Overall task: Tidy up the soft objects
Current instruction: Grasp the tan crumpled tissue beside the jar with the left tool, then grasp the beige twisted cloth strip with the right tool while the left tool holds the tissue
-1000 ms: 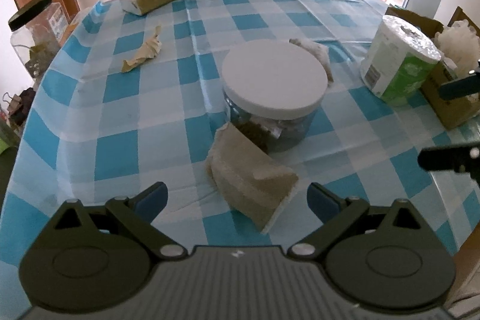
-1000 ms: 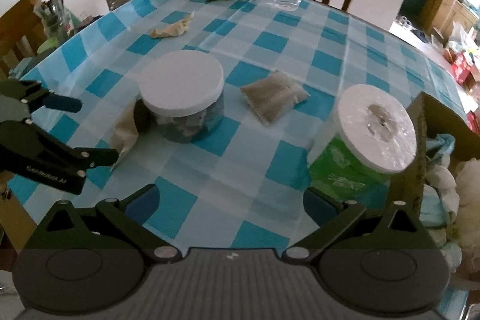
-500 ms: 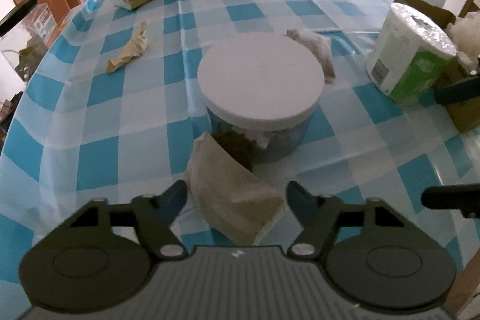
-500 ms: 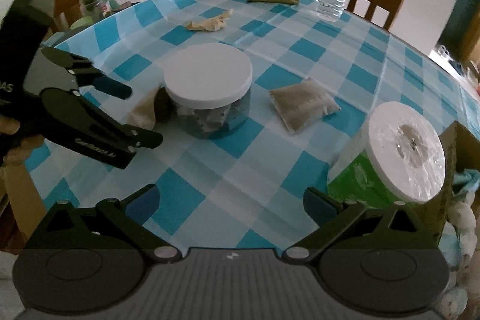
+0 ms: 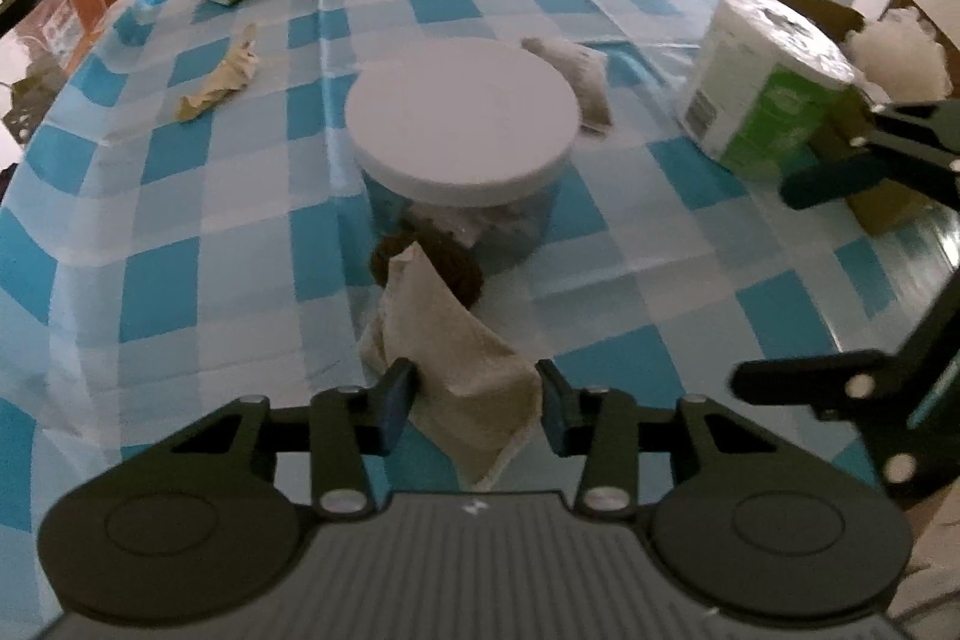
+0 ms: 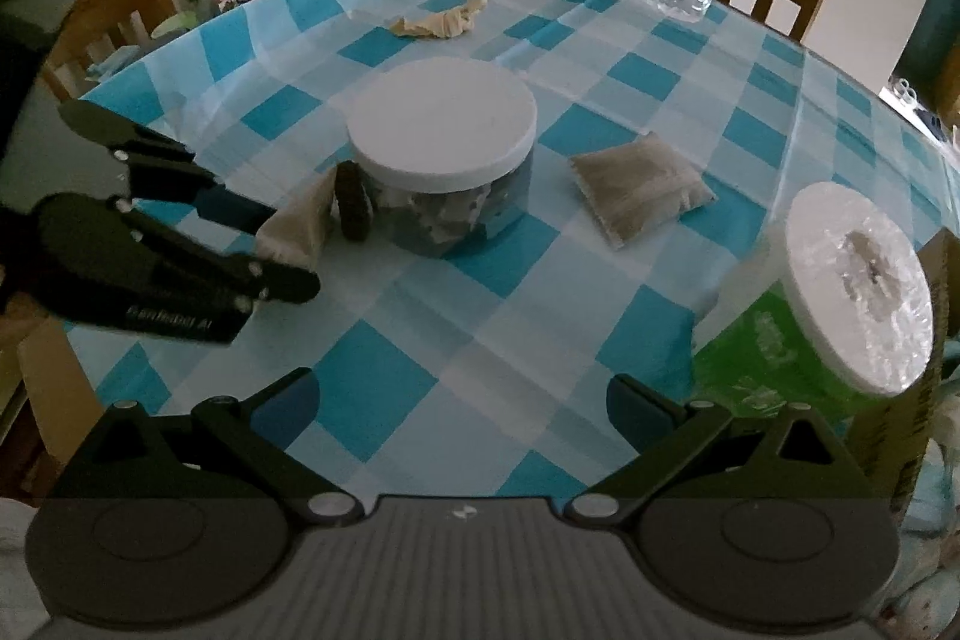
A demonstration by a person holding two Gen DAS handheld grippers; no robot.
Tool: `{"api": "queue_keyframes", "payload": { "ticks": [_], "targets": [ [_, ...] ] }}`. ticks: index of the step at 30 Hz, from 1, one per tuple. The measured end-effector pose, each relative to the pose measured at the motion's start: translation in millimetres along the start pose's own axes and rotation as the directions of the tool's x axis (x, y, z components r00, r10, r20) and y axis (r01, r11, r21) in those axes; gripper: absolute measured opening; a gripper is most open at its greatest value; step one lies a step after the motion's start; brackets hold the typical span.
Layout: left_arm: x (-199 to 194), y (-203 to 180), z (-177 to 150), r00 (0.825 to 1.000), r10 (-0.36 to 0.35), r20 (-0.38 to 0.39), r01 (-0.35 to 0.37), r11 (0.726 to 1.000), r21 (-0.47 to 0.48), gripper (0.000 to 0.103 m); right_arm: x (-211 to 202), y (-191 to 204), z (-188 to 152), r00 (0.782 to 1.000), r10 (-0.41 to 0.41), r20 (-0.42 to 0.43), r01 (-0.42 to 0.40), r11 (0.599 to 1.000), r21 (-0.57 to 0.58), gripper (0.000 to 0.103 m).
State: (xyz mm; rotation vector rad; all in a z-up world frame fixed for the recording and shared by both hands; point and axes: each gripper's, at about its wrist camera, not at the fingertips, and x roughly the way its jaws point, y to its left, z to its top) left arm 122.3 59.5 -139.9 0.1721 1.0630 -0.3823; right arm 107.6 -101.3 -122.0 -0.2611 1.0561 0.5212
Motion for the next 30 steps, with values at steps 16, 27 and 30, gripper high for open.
{"api": "queue_keyframes", "payload": {
  "ticks": [16,27,30],
  "targets": [
    [12.4,11.1,-8.0,1.000,-0.004,0.000,0.004,1.000,0.006,0.051,4.4,25.1,10.7,0.999,-0.048,-0.017,0.048,0.999,-0.004,0.103],
    [11.5,11.1,-7.9,1.000,0.005,0.006,-0.004,1.000,-0.028,0.028,2.4,16.5,11.0,0.998,-0.067,-0.018,0.067,0.998,0.016,0.103],
    [8.1,12.1,-9.0,1.000,0.012,0.005,-0.012,1.000,-0.021,0.027,4.0,15.9,12.0,0.998,-0.063,-0.015,0.063,0.998,0.010,0.103]
  ]
}}
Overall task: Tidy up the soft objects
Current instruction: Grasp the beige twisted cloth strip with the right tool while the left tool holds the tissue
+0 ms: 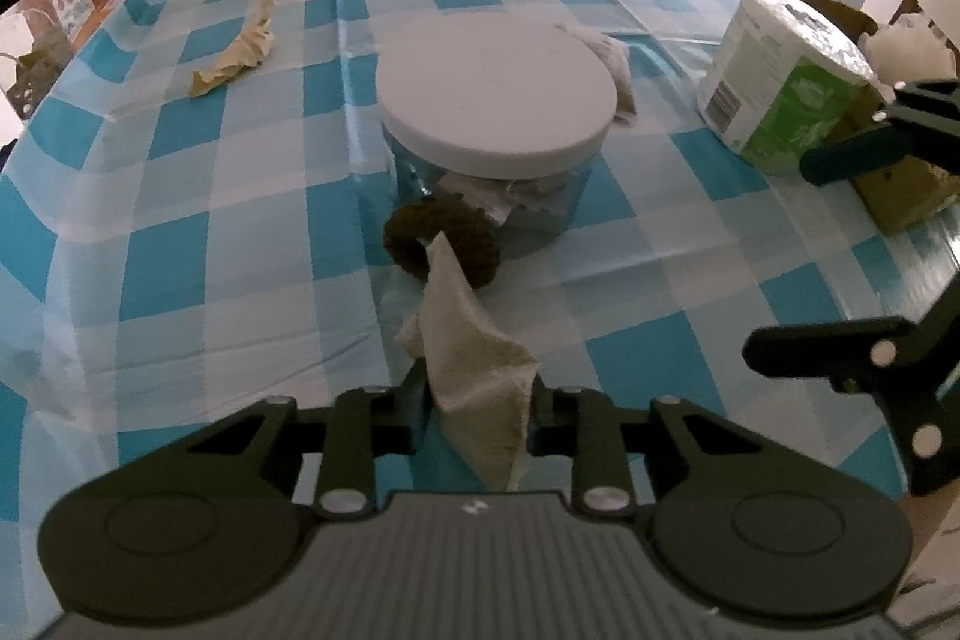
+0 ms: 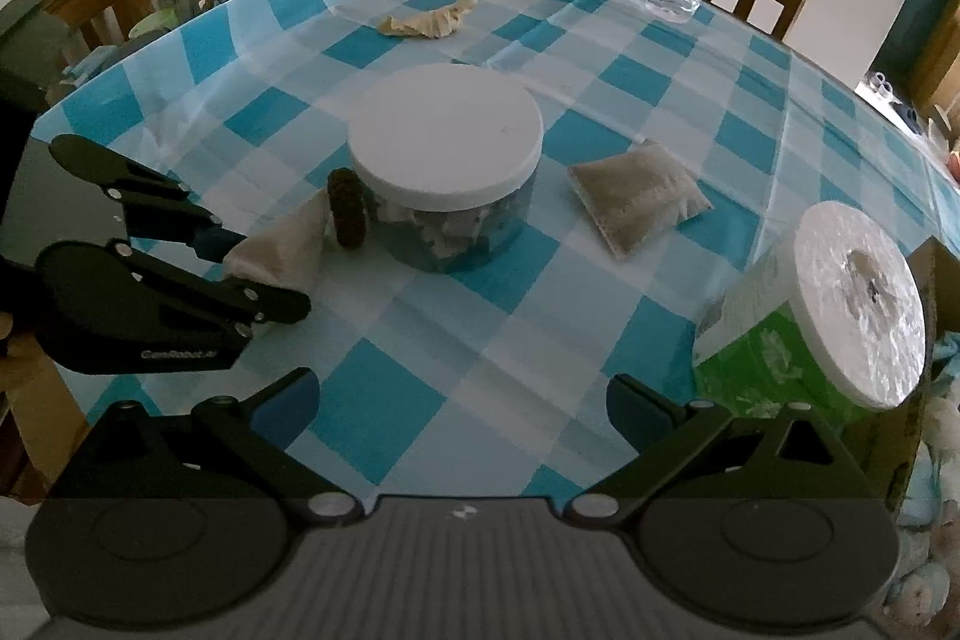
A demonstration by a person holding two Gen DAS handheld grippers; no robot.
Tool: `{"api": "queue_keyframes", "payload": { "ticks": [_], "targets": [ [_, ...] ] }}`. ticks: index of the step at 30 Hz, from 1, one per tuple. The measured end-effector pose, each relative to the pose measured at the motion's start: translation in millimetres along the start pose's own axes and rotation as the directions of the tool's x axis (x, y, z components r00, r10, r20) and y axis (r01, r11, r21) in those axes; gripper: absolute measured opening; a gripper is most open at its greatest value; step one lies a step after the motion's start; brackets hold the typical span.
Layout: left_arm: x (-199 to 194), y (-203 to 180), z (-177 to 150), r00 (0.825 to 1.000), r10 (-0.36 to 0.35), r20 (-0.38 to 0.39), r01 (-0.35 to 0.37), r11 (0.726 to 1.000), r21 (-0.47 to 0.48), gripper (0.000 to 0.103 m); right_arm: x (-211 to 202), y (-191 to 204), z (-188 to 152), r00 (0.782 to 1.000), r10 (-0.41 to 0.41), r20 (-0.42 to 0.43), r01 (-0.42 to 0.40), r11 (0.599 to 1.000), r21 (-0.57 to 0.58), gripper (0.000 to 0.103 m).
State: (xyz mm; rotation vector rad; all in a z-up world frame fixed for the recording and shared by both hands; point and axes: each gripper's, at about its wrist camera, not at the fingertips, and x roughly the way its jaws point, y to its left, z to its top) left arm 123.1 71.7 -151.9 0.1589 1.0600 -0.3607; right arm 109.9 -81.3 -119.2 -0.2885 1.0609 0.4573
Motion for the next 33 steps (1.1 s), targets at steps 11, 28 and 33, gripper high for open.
{"api": "queue_keyframes", "payload": {
  "ticks": [11,28,33],
  "targets": [
    [-21.4,10.2,-2.7,0.999,0.038,0.003,-0.038,0.999,0.009,0.027,-0.1,0.3,16.3,0.999,0.023,0.028,-0.022,0.999,-0.037,0.103],
    [-46.5,57.5,9.8,0.986,0.164,0.040,-0.156,0.977,-0.144,0.027,47.6,-7.1,165.3,0.985,0.128,0.116,-0.107,0.980,-0.169,0.100],
    [-45.7,65.2,10.6,0.984,0.177,0.035,-0.169,0.972,-0.163,0.027,80.8,-5.0,204.8,0.982,0.164,0.090,-0.145,0.970,-0.194,0.097]
  ]
}}
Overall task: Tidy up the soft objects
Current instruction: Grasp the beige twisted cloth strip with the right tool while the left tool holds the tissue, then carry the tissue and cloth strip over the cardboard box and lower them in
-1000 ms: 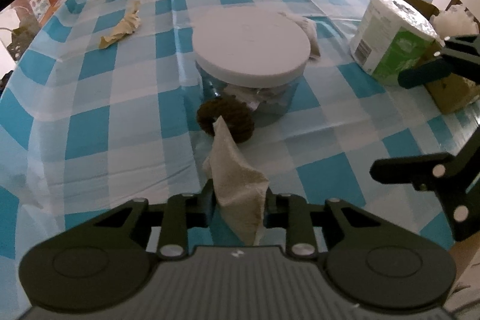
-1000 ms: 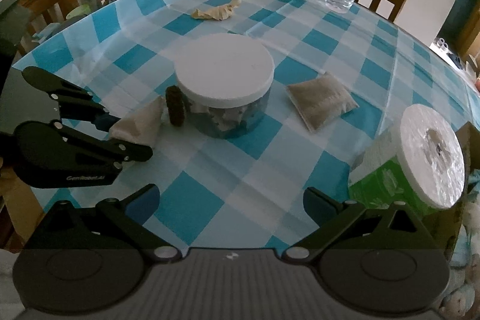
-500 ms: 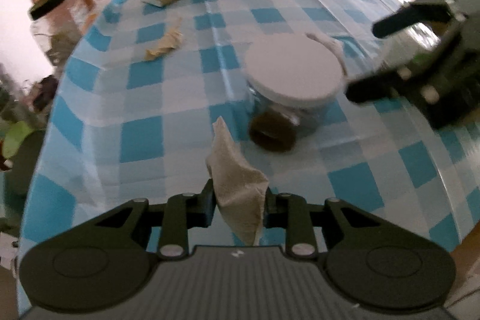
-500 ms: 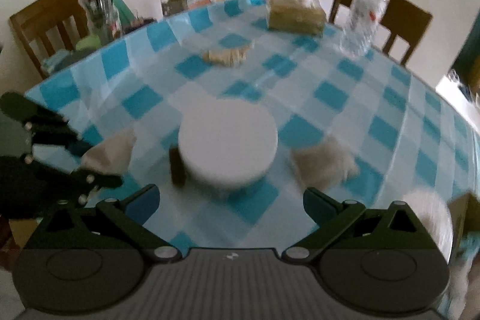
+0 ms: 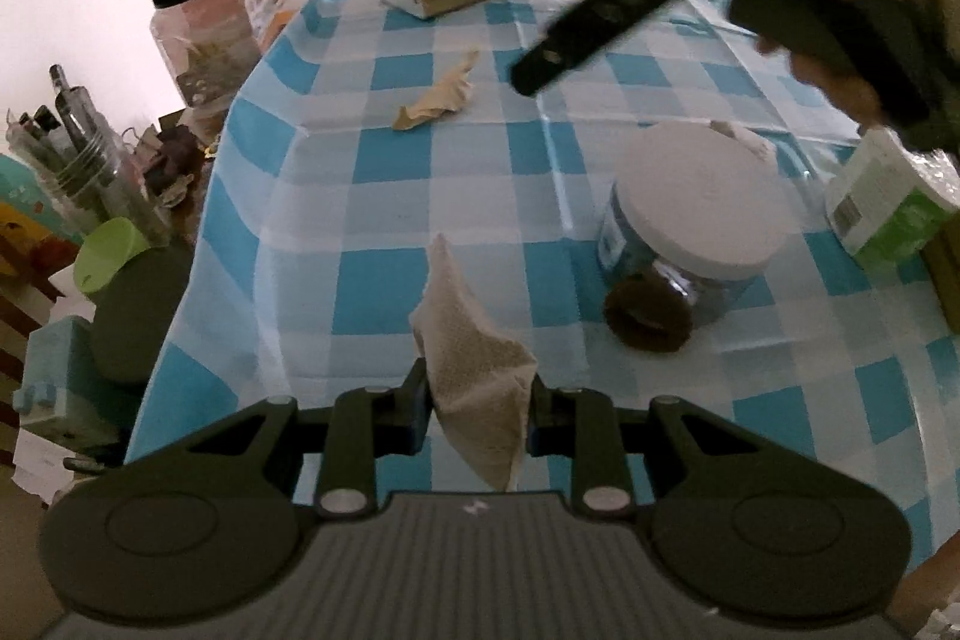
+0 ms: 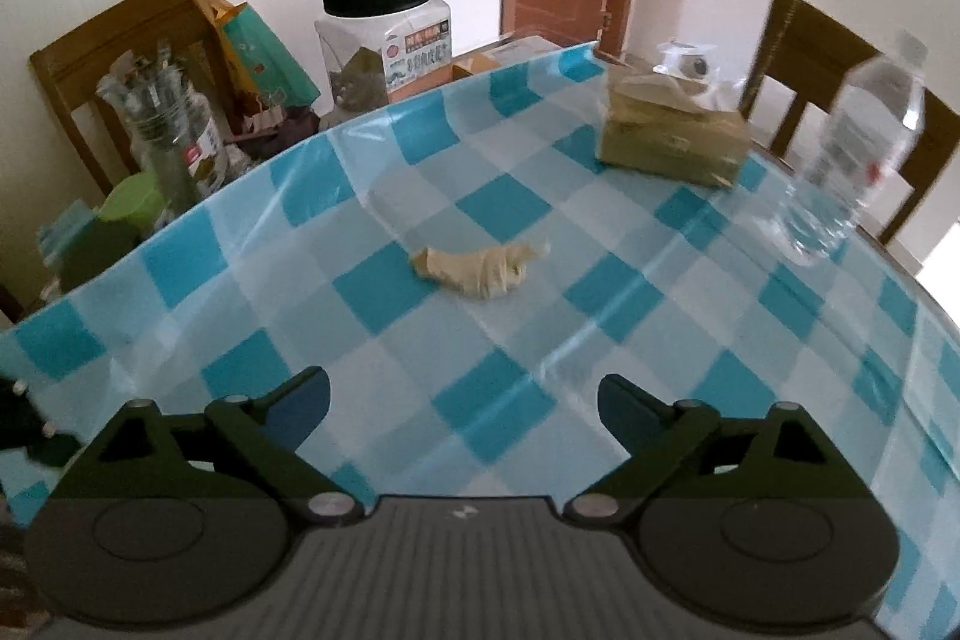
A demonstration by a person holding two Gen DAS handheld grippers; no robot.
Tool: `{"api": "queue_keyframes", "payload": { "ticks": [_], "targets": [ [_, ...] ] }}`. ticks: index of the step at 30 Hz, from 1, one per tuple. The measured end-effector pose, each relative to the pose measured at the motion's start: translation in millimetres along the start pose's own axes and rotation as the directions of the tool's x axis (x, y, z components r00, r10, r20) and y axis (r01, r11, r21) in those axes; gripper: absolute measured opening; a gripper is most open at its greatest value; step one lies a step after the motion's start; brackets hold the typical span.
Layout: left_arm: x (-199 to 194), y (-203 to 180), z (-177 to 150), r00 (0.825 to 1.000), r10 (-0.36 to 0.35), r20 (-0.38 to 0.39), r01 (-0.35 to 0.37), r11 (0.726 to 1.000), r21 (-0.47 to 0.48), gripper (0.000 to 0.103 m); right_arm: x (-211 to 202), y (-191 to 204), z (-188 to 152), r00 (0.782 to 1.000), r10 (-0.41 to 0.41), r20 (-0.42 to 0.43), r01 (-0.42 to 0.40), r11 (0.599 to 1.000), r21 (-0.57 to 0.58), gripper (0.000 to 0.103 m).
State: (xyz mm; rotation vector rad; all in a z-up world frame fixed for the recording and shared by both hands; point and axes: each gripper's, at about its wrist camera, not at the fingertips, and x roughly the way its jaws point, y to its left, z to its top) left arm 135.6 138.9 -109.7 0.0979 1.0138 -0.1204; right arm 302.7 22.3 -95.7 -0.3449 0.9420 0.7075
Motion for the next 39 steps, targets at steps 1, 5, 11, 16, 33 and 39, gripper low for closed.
{"api": "queue_keyframes", "payload": {
  "ticks": [1,5,11,16,33,39],
  "targets": [
    [1.6,0.8,0.2,1.000,0.001,-0.004,-0.001,1.000,-0.001,0.027,7.3,-1.2,5.7,1.000,0.008,-0.002,-0.008,1.000,-0.005,0.095],
    [7.4,2.5,-0.3,1.000,0.001,-0.021,-0.001,1.000,0.004,0.027,40.4,-3.1,23.8,0.999,0.029,-0.041,-0.031,0.998,-0.045,0.088],
    [13.6,2.8,-1.4,0.999,-0.013,-0.030,0.013,1.000,0.003,0.027,80.1,-3.4,35.5,0.996,0.039,-0.078,-0.048,0.992,-0.121,0.083],
    [18.3,2.3,-0.8,0.999,-0.020,-0.037,0.020,1.000,0.004,0.027,105.3,-10.2,45.9,0.995,0.044,-0.094,-0.055,0.991,-0.121,0.081],
    [24.5,3.4,2.1,0.998,-0.032,-0.045,0.032,0.999,0.009,0.027,135.7,-19.9,56.5,0.994,0.064,-0.091,-0.074,0.991,-0.107,0.056],
    [25.6,2.4,1.0,0.998,-0.030,-0.051,0.031,0.999,0.022,0.027,134.1,-19.1,57.8,0.995,0.053,-0.086,-0.063,0.991,-0.115,0.041]
  ]
}}
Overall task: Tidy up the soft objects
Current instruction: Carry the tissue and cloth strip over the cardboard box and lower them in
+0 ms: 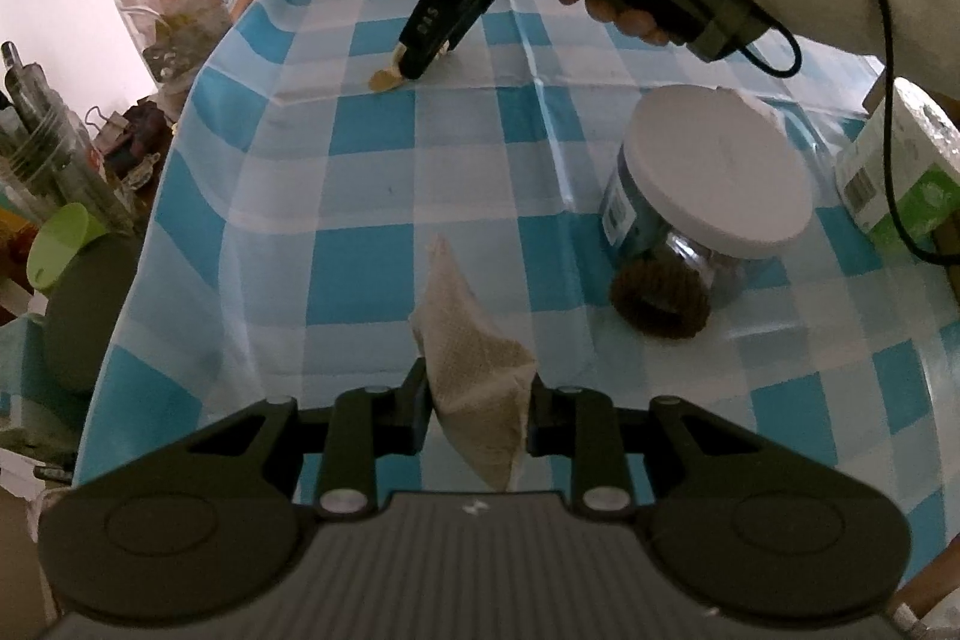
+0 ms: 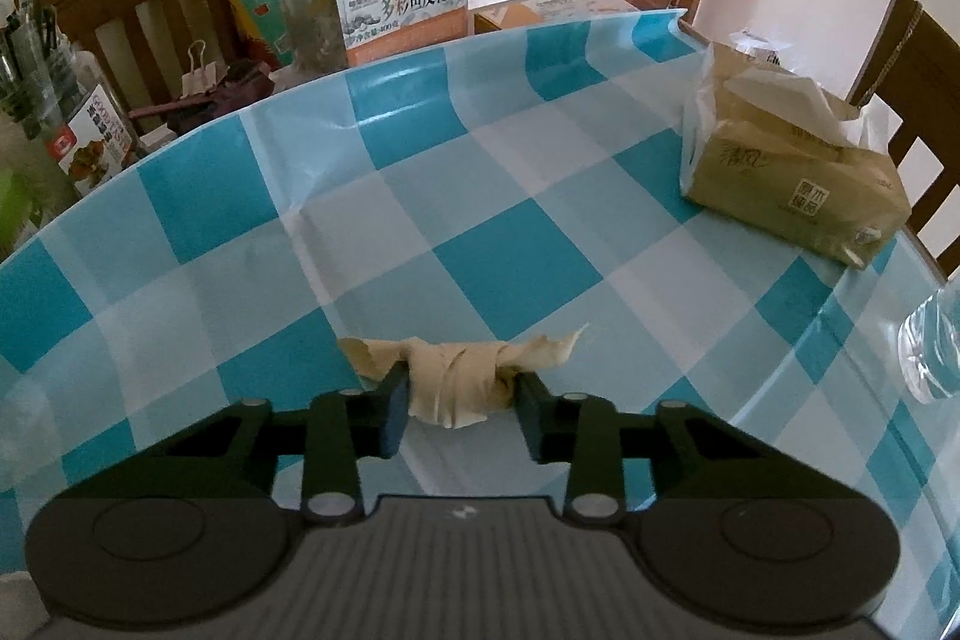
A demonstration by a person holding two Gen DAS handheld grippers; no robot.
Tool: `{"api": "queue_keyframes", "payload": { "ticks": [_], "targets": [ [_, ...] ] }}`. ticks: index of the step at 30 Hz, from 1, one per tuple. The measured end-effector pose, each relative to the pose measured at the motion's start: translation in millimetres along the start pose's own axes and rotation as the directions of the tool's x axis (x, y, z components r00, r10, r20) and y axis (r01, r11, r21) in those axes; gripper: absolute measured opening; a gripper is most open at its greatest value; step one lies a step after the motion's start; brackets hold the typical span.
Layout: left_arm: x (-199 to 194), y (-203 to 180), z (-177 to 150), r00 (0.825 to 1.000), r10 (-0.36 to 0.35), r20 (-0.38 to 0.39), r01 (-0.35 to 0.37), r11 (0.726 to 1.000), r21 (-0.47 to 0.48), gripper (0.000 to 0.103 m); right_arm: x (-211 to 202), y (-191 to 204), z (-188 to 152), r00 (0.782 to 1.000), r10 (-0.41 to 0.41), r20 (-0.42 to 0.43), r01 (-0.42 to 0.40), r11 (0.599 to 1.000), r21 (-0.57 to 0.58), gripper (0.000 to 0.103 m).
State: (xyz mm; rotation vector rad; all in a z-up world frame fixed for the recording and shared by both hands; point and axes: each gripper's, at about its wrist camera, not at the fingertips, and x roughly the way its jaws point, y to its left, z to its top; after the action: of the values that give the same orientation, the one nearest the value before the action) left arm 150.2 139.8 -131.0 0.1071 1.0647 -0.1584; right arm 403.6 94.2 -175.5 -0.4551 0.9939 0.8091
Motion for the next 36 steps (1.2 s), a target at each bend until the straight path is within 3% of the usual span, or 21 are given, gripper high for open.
{"api": "queue_keyframes", "payload": {
  "ticks": [8,23,30,36],
  "targets": [
    [-8.3,-2.7,1.4,1.000,0.014,0.000,-0.014,0.998,0.054,0.027,-24.6,3.9,-4.6,1.000,-0.005,0.023,0.005,1.000,-0.005,0.041],
    [-40.2,-23.0,4.7,1.000,-0.024,0.001,0.023,0.979,0.202,0.027,-150.6,25.3,-62.6,0.995,0.020,0.102,-0.023,0.999,0.037,0.041],
    [-50.5,-35.6,6.3,0.999,-0.050,-0.004,0.049,0.956,0.288,0.027,-195.3,40.4,-100.4,0.994,0.008,0.113,-0.018,0.996,0.082,0.041],
    [-57.7,-49.0,8.7,0.995,-0.102,-0.005,0.096,0.916,0.390,0.027,-223.1,47.8,-141.9,0.992,-0.044,0.117,0.020,0.980,0.200,0.041]
  ]
}}
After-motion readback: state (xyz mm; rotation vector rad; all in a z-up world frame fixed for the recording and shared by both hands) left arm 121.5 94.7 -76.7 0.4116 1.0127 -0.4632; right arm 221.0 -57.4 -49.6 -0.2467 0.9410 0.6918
